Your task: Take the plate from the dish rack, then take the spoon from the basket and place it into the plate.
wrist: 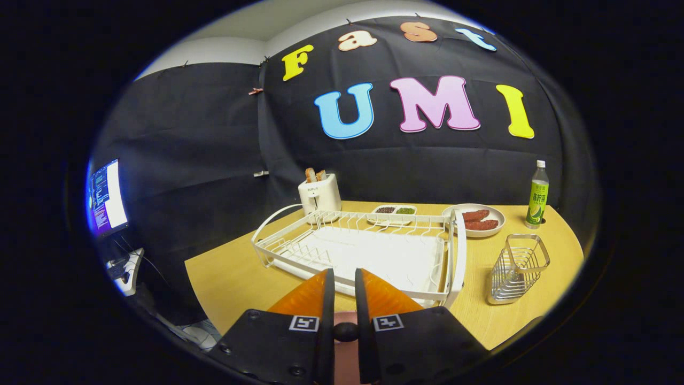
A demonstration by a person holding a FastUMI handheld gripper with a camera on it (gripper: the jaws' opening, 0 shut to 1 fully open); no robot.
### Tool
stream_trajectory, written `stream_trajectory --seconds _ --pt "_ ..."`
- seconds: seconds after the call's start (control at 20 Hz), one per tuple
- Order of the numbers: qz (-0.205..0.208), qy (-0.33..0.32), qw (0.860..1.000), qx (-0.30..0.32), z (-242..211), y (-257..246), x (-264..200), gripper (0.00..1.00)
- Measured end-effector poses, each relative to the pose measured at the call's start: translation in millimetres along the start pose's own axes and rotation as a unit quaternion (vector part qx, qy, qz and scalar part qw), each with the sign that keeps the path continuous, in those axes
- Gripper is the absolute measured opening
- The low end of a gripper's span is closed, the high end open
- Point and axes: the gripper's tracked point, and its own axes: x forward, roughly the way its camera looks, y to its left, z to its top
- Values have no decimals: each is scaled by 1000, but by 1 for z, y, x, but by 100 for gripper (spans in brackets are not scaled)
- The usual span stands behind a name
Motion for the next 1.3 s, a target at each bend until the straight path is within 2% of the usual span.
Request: stream_trajectory --seconds 0.25,0.3,0.4,0.6,0.75,0.9,1.3 --pt "-7 56 998 -1 -30 -13 -10 26" --pt "-4 64 998 2 -30 -13 -11 36" --pt "-3 65 998 5 -28 -15 -10 73" --pt "-3 58 998 -1 -10 -18 -13 86" --pt "-3 51 999 -4 11 -19 -23 89" --pt "-17 42 999 -8 37 -27 -39 99" --pt "-70 1 998 2 119 -74 -77 98"
